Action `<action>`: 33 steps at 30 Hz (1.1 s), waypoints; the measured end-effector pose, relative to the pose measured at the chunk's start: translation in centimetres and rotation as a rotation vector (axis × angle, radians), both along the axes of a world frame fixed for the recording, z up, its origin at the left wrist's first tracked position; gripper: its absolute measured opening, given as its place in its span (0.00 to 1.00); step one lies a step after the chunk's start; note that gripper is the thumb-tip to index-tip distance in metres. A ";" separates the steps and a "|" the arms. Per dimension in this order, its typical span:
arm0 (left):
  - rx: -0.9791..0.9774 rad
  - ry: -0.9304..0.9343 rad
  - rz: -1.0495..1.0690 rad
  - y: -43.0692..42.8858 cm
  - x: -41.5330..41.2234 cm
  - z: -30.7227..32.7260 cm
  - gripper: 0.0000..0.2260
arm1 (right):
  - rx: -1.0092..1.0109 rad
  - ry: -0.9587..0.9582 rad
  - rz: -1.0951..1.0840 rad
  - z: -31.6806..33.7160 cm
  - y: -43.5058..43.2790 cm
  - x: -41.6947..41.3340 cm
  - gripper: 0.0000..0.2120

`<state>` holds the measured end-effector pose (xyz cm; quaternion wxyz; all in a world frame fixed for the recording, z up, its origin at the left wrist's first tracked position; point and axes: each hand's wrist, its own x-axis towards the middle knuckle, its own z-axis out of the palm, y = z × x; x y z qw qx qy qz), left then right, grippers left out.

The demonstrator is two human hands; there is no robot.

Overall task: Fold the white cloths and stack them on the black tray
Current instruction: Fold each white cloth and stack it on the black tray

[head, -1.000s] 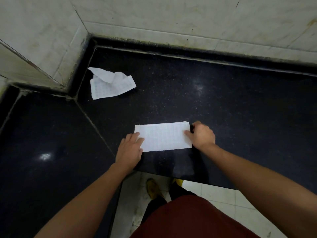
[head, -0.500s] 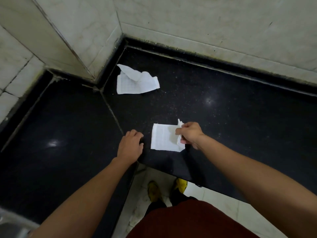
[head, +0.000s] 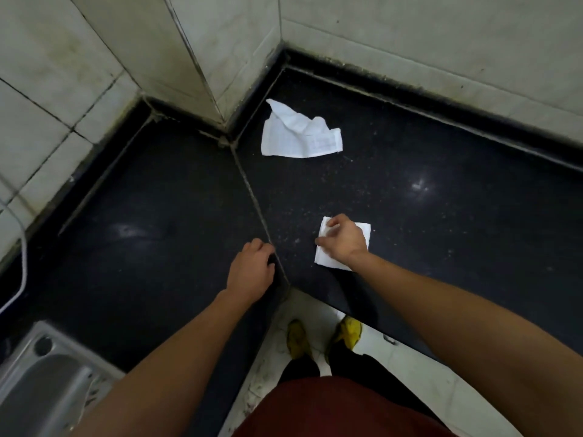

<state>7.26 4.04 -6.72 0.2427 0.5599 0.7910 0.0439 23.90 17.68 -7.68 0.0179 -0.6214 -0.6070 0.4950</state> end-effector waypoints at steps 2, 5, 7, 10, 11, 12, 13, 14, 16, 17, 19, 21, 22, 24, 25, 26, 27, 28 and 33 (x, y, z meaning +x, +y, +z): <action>0.029 -0.019 -0.019 0.5 0.7 -0.1 0.12 | 0.065 0.066 -0.054 0.1 -0.1 1.4 0.15; 0.102 -0.030 -0.145 2.1 2.7 0.2 0.12 | 0.298 -0.035 0.029 0.5 -0.2 4.4 0.11; 0.109 0.002 -0.290 3.5 4.6 0.5 0.14 | 0.319 -0.149 0.200 0.3 -0.4 6.0 0.12; 0.025 0.072 -0.447 5.6 6.6 0.4 0.20 | 0.266 -0.300 0.483 -0.5 -0.9 7.2 0.16; -0.016 0.093 -0.461 6.1 6.6 0.3 0.22 | 0.267 -0.314 0.520 -0.6 -0.9 7.3 0.18; -0.059 0.104 -0.467 6.7 6.6 0.0 0.24 | 0.264 -0.322 0.534 -0.5 -0.7 7.6 0.19; -0.095 0.113 -0.469 7.1 6.3 -0.4 0.26 | 0.259 -0.328 0.547 -0.5 -0.4 7.8 0.19; -0.123 0.117 -0.476 7.2 6.0 -0.7 0.28 | 0.255 -0.337 0.564 -0.4 -0.1 8.0 0.20; -0.144 0.116 -0.496 7.3 5.8 -1.3 0.30 | 0.291 -0.360 0.576 0.0 0.7 8.2 0.19; -0.144 0.115 -0.502 7.3 5.9 -1.5 0.30 | 0.339 -0.356 0.561 0.2 1.3 8.1 0.19; -0.125 0.107 -0.497 7.2 6.0 -1.7 0.31 | 0.434 -0.325 0.509 0.6 2.9 7.3 0.18; -0.073 0.088 -0.470 7.0 6.1 -1.5 0.30 | 0.432 -0.323 0.514 0.8 4.5 6.1 0.21; -0.047 0.080 -0.449 6.7 6.0 -1.3 0.29 | 0.399 -0.347 0.547 0.8 5.1 5.5 0.24; -0.004 0.069 -0.398 5.9 5.8 -0.9 0.27 | 0.315 -0.417 0.608 0.5 5.9 4.5 0.25; 0.008 0.068 -0.369 5.3 5.6 -0.7 0.25 | 0.269 -0.433 0.612 0.3 6.0 4.1 0.24; 0.009 0.069 -0.346 4.7 5.3 -0.5 0.24 | 0.218 -0.433 0.597 0.1 6.2 3.8 0.22; 0.005 0.072 -0.326 4.2 5.0 -0.5 0.23 | 0.165 -0.419 0.573 0.1 6.3 3.5 0.20; -0.002 0.077 -0.307 3.5 4.7 -0.5 0.22 | 0.113 -0.397 0.552 0.1 6.4 3.4 0.18; -0.013 0.085 -0.261 1.2 2.6 -0.2 0.18 | 0.039 -0.286 0.530 0.8 5.5 3.2 0.11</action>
